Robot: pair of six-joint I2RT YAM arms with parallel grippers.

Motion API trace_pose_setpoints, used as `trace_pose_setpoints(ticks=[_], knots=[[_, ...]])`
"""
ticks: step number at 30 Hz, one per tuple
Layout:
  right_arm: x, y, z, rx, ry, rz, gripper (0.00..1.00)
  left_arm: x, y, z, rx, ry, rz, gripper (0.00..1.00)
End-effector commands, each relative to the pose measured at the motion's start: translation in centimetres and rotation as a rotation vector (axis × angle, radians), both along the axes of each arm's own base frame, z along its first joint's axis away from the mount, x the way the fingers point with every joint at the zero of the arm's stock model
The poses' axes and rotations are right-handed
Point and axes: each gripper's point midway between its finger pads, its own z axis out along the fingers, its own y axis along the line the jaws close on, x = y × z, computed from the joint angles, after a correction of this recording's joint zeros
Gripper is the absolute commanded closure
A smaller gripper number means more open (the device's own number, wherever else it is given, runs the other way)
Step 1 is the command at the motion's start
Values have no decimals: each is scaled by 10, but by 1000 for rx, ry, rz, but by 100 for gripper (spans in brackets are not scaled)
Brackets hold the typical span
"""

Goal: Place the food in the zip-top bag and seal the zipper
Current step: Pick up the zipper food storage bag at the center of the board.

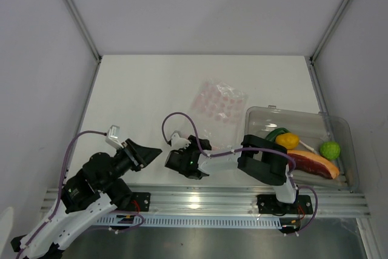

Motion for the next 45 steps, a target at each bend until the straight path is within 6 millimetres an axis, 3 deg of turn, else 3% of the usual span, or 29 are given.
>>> trace_pose_setpoints(ticks=[1,7,21,30,37,41,45], knots=[[2,13,30,99,-39,-15,46,1,-3,0,12,-16,-16,54],[8,13,44,108,-60,-21,46,1,-4,-1,12,-13,-20,54],[41,-14,16,35,-78,-71,50,-3,3,-5,13,-10,-5,53],[56,-15,16,16,-137,-42,66,-4,5,-8,23,0,-2,52],[66,-18,19,20,-125,-58,100,-4,7,-12,32,12,6,51],[61,-19,34,64,-102,-78,100,-2,7,-16,45,26,16,50],[51,-10,63,228,-11,-92,100,0,6,-22,61,36,20,49]])
